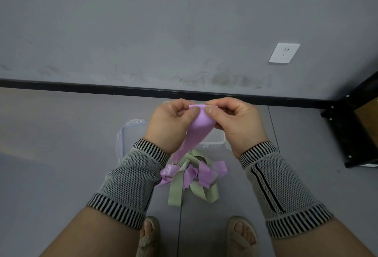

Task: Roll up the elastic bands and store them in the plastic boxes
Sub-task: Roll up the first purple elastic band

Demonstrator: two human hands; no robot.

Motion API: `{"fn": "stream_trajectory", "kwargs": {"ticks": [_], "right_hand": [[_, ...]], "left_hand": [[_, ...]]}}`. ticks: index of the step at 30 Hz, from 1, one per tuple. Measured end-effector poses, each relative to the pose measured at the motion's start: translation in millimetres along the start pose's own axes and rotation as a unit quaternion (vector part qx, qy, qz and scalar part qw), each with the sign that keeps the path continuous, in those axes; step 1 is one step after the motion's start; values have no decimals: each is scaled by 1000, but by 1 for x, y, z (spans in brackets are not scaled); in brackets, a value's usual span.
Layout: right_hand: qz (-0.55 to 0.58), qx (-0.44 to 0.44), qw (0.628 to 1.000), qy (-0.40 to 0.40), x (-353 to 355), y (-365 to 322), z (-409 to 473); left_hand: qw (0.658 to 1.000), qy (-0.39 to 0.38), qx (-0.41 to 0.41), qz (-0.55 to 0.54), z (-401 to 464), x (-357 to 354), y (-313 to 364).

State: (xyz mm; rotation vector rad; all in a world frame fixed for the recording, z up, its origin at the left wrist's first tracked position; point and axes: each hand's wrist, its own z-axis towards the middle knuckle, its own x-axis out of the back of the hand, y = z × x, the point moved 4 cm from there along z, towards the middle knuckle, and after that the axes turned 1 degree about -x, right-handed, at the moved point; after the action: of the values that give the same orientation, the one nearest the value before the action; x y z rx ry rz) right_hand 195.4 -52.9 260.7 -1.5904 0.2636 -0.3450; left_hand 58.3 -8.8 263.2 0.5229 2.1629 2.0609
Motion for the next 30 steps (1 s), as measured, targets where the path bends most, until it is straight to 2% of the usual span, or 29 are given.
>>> {"fn": "stream_trajectory", "kwargs": {"ticks": [20,30], "right_hand": [[0,6,1000,9,1,-1,-1],[-43,48,998,-27,-5,-9,-5]], "left_hand": [[998,-43,-41,-16,-2,-5,4],[999,-5,18,-51,0,-1,-2]]}}
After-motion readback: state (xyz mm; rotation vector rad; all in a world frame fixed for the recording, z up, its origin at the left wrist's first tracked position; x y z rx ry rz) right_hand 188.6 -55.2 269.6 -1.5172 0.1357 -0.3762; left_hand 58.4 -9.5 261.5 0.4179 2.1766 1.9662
